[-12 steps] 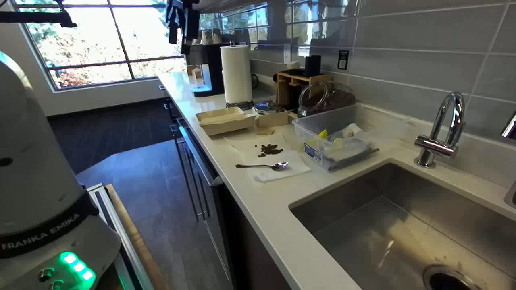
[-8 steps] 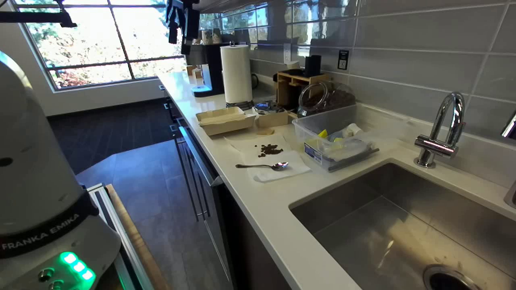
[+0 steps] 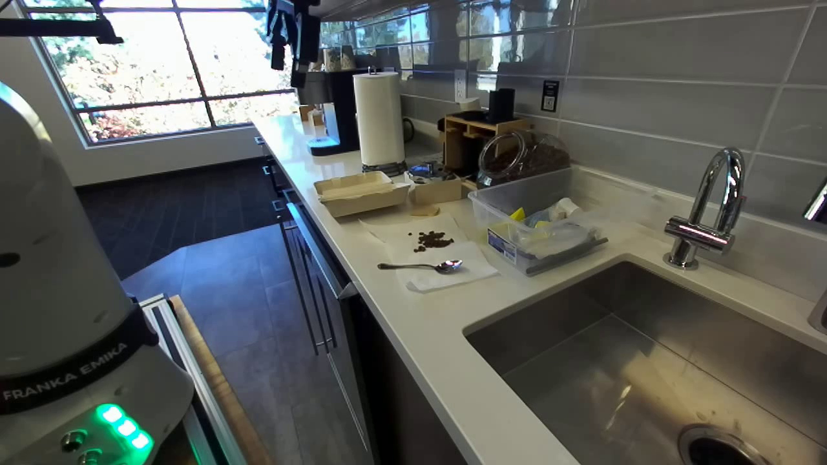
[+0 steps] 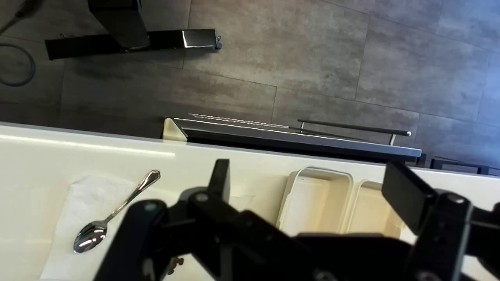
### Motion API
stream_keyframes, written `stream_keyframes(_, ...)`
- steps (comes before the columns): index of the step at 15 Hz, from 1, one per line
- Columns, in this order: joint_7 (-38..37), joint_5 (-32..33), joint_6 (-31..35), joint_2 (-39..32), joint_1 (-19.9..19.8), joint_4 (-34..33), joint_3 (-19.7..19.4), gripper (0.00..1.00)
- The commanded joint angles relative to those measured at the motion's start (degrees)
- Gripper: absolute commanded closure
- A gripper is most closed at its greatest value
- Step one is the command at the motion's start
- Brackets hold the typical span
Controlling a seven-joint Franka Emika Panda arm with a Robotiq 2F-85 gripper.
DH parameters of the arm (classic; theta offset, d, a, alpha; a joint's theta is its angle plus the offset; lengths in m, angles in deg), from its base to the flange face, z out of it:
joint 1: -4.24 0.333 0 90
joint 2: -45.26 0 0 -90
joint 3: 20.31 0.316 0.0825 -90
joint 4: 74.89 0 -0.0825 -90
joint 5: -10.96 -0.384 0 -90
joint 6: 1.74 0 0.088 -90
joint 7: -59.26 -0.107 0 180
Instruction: Use the silver spoon to remove some of the contents on the napkin and put them in the takeaway pack
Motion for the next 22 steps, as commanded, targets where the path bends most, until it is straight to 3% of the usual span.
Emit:
stream_keyframes(1,-3.11,-4.07,0.78,-3.37,-2.66,-1.14,-0.44,0.00)
stream_keyframes(5,-10.01,-6.94,7.57,-7.65,-5.75,-0.41,0.20,0.00)
stream_keyframes(13,-26.47,-0.22,37.69,-12.05,-8.65,8.58,3.99,0.00)
stream_keyframes(16,-35.61,8.44,46.82,-15.24,-11.24,11.38,5.59,0.00)
stream_keyframes(19,-47.90,22.34,53.05,-19.89,-15.47,12.05,7.09,0.00)
stream_keyframes(22,-60.38,36.23,51.63,-22.63,-25.60,11.60,13.39,0.00)
